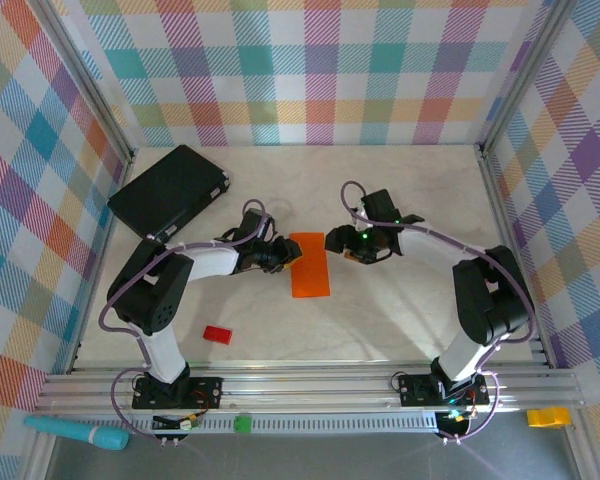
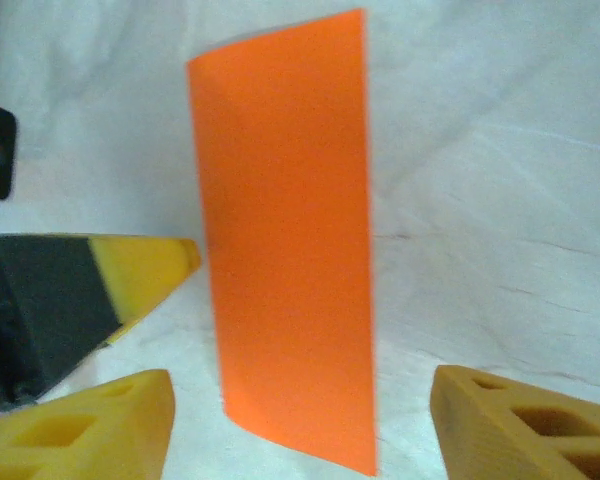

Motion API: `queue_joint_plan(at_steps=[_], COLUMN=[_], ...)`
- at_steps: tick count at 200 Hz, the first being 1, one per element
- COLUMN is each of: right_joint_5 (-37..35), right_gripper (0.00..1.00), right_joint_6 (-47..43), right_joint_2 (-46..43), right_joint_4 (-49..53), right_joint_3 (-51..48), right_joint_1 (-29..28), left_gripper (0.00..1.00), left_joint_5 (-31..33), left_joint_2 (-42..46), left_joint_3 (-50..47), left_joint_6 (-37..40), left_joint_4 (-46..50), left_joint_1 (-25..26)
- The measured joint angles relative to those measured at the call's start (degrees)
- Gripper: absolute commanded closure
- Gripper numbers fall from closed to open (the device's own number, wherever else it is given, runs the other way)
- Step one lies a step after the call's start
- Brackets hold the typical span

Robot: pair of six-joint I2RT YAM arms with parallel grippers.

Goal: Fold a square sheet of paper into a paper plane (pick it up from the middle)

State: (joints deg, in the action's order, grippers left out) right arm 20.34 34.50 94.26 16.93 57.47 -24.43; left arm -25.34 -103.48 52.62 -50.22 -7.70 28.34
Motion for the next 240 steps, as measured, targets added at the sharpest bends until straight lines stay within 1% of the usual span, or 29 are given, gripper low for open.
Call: queue_joint_plan(at_steps=[10, 29, 44, 61, 69, 109, 123, 148, 178, 215, 240], right_joint_5=[-0.3, -0.4, -0.1, 0.9, 1.6, 5.6, 6.8, 9.0, 12.2, 14.3, 15.5], right_gripper=[0.22, 0.22, 0.25, 0.34, 0.36, 0.40, 0.40, 0.46, 0.50, 0.51, 0.55], right_joint_6=[1.0, 2.3, 3.7, 5.3, 5.7, 6.9, 6.9, 6.9, 6.9, 6.9, 6.9], right_joint_2=[-0.9, -1.8, -2.1, -2.3, -2.3, -5.3, -5.9, -5.9, -4.1, -2.1, -1.2], right_joint_4=[-1.0, -1.6, -2.6, -3.7, -3.8, -3.8, -3.7, -3.6, -4.2, -4.3, -4.5], right_joint_3=[-2.6, -6.2, -7.7, -8.7, -8.9, -11.6, -12.1, -12.5, -12.3, -12.3, -12.1], right_joint_1=[0.4, 0.9, 0.9, 0.9, 0.9, 0.9, 0.9, 0.9, 0.8, 0.3, -0.3], left_gripper=[0.69, 0.69, 0.69, 0.69, 0.69, 0.69, 0.69, 0.69, 0.70, 0.70, 0.70], left_joint_5=[-0.2, -0.3, -0.3, -0.3, -0.1, 0.5, 1.2, 2.9, 5.1, 5.6, 5.7], left_joint_2=[-0.5, -0.9, -1.1, -1.6, -2.0, -5.5, -5.5, -5.5, -5.5, -5.5, -5.5], left_joint_3=[0.3, 1.0, 2.2, 3.7, 4.1, 4.1, 3.9, 3.8, 3.5, 3.5, 3.5], left_joint_6=[-0.3, -1.0, -1.2, -1.2, -1.4, -3.7, -4.5, -6.0, -7.5, -7.7, -7.7], left_joint_4=[0.0, 0.1, 0.2, 0.2, 0.1, 0.0, -0.3, -0.8, -1.6, -1.6, -1.6], left_joint_1=[0.0, 0.0, 0.0, 0.0, 0.0, 0.3, 0.5, 1.1, 1.9, 2.0, 2.0])
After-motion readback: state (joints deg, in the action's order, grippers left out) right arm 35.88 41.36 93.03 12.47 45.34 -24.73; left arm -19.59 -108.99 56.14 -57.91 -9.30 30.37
